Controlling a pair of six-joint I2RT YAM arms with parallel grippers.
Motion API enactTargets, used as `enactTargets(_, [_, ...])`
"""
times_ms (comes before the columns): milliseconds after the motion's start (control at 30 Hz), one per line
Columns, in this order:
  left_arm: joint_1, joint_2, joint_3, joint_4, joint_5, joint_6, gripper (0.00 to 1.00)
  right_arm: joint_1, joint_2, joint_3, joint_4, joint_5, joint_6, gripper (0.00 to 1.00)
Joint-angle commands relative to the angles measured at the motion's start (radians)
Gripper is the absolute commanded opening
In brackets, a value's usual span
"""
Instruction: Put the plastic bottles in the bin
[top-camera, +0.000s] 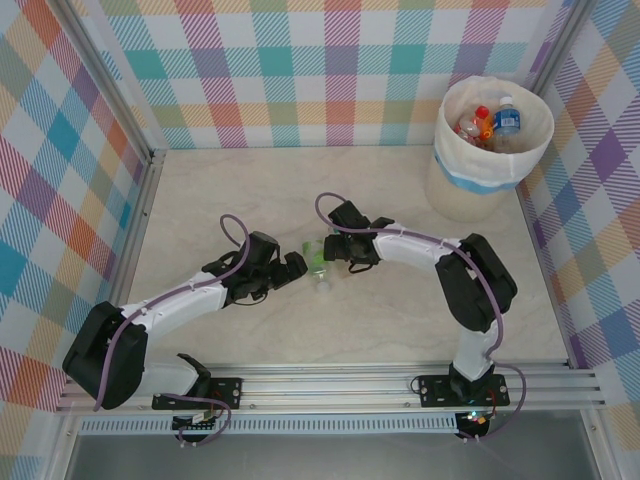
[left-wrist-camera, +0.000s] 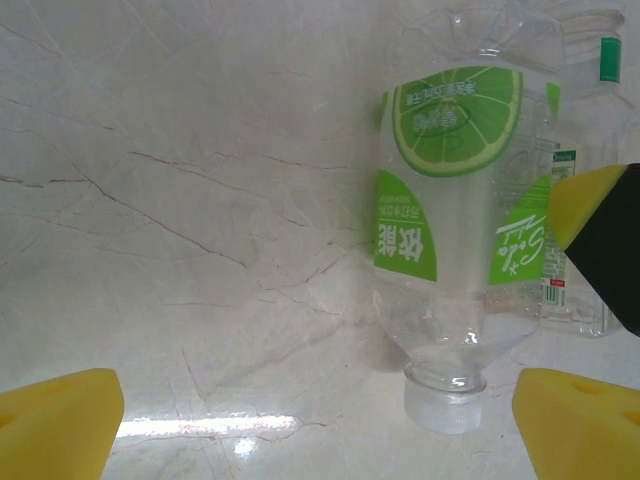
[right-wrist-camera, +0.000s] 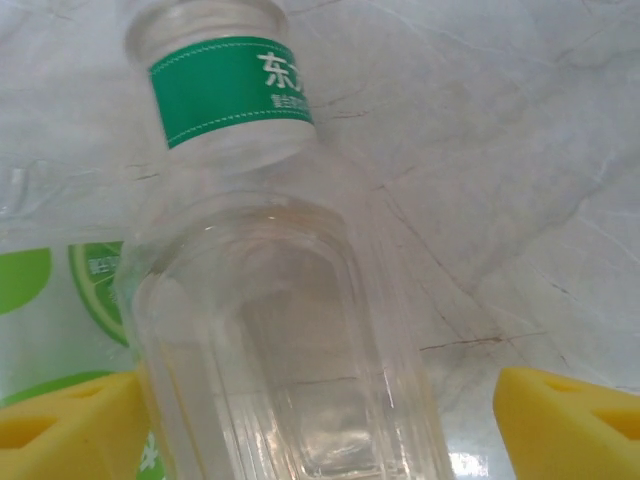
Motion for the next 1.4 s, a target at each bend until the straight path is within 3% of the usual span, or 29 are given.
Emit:
enactTargets(0, [0.009,0.022,-0.007,0.034,-0.006,-0.033,1.0,0.004,0.037,0.035,-0.018,0.001,-0.03,0.87])
enactTargets(367, [0.012,0.051,-0.006,0.063,-0.008,-0.059,1.0,0.004,0.176,0.137,-0.011,-0.065,-0.257,0.81])
enactTargets(600, [0.012,0.059,-0.011,0.08,-0.003,-0.072,1.0,0.004,0.213,0.176,-0.082,0.034,-0.255,0.69])
enactTargets(1100, [0.016,0.132,0.018,0.214,0.059,-0.07,1.0,0.004,-0.029,0.023,0.013,0.158,-0.249,0.56])
enactTargets(1367, [0.018,0.161,0.027,0.21,0.071,-0.078,1.0,-0.028,-0.224,0.013,0.015,0.254,-0.404,0.55])
